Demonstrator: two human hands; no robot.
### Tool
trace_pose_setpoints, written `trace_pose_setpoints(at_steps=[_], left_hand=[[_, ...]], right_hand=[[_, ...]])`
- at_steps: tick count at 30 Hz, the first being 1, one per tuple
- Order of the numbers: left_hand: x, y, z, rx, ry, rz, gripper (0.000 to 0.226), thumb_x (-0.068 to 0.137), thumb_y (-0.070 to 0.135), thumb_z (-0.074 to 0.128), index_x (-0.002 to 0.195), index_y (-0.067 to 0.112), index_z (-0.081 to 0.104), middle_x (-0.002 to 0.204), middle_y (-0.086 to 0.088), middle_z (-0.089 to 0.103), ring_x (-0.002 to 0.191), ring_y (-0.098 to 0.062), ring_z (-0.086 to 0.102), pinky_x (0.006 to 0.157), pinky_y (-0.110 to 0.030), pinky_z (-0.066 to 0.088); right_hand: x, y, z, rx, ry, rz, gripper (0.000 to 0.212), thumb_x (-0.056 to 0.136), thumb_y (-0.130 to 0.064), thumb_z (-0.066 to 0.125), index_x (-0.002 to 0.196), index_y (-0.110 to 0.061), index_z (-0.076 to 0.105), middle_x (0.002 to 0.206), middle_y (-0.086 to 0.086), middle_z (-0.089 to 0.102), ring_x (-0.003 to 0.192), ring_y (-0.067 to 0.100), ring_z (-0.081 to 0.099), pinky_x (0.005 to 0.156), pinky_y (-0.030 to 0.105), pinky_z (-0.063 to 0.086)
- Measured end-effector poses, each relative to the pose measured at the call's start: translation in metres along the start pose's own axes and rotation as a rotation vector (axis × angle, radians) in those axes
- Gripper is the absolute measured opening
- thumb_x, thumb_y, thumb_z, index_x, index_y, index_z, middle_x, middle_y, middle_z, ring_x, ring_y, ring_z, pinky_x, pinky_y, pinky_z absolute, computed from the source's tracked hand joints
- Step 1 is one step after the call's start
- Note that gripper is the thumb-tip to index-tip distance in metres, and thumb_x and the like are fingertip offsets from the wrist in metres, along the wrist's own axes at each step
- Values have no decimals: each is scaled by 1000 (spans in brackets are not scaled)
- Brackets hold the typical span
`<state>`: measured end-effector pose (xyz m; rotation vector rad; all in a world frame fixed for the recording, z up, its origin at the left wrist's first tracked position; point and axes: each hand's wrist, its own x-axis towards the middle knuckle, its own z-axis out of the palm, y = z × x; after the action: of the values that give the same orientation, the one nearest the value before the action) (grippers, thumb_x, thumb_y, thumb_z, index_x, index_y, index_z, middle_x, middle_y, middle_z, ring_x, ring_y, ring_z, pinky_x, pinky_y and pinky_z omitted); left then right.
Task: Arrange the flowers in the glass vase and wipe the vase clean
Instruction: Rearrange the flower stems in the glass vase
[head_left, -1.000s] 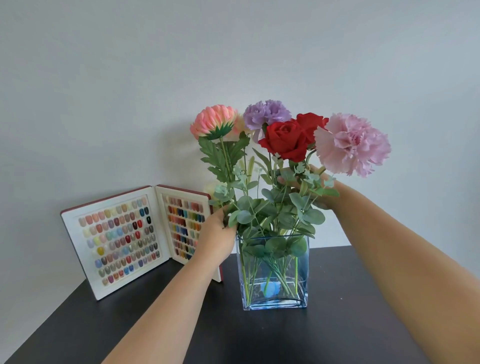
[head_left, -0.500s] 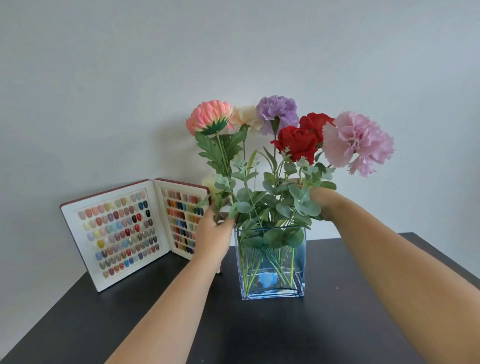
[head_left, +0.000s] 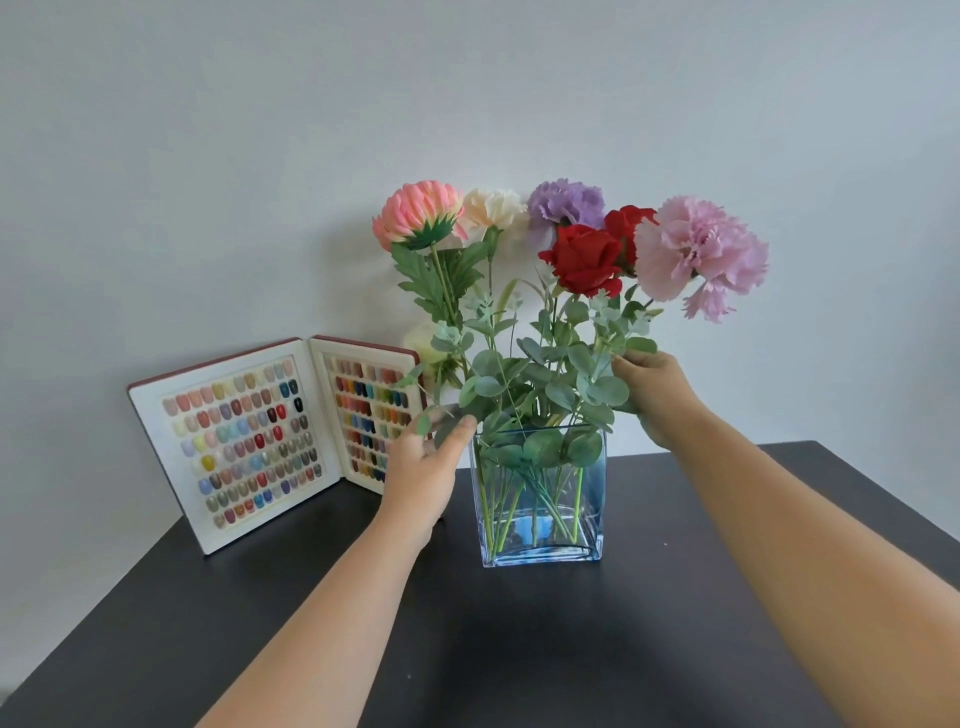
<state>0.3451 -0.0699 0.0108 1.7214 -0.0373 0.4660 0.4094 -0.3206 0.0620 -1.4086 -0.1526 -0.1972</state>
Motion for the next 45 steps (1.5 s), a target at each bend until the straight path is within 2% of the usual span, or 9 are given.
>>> trace_pose_setpoints(at_steps=[6,12,14,16,23,28,33,38,45], left_hand=[[-8,7,-2,50,-29,42,27,81,53,66,105,40,66,69,26,67,73,6,61,69,-14,40],[-10,10,1,225,-38,124,50,66,65,73,110,45,61,125,12,63,115,-6,56,92,-24,43],[-6,16,6,315,2,162,65,67,65,73,122,30,63,121,-11,67,114,-32,59,96,-39,49],[-3,27,10,351,57,252,62,69,62,73,117,23,68,109,3,71,106,-24,64,86,-19,50],[5,48,26,581,18,292,65,76,58,70,121,11,67,99,-8,74,82,-20,67,75,-37,55],[13,56,36,645,-68,283,40,83,47,67,107,16,71,67,6,64,65,-17,62,60,-31,49],[29,67,35,672,-112,214,59,88,41,64,130,2,55,50,2,48,46,-11,46,53,-29,40],[39,80,33,692,-228,119,39,85,39,67,67,8,54,55,-11,52,47,-20,42,48,-27,31],[31,73,30,682,-267,92,34,84,44,66,82,10,70,70,-2,71,65,-20,64,58,-31,50]], right_hand=[[-9,-8,0,-101,116,-14,18,85,-4,53,83,-18,64,65,-3,70,51,13,63,49,23,51],[-69,13,-3,-216,122,-312,33,74,-16,52,96,-41,55,88,-18,62,77,3,55,72,29,46],[-78,14,4,-378,-10,-363,30,78,-30,63,105,-42,55,103,-15,59,92,6,54,74,26,44],[-72,10,11,-599,-29,-415,31,81,-38,68,111,-39,58,108,-9,60,100,13,50,77,25,40],[-56,-2,19,-745,16,-398,18,85,-30,68,101,-24,73,71,-18,59,67,2,54,54,5,37],[-58,-2,23,-828,-18,-380,12,84,-32,68,85,-21,74,60,-14,62,58,5,55,49,17,37],[-49,-15,26,-887,-13,-323,21,90,-29,59,83,-15,73,64,2,68,56,13,52,49,20,37],[-45,-15,34,-851,4,-197,21,90,-27,58,87,-14,73,70,6,70,59,15,52,53,23,40],[-53,-15,31,-881,39,-242,23,85,-32,64,80,-12,75,75,15,69,67,29,58,55,25,41]])
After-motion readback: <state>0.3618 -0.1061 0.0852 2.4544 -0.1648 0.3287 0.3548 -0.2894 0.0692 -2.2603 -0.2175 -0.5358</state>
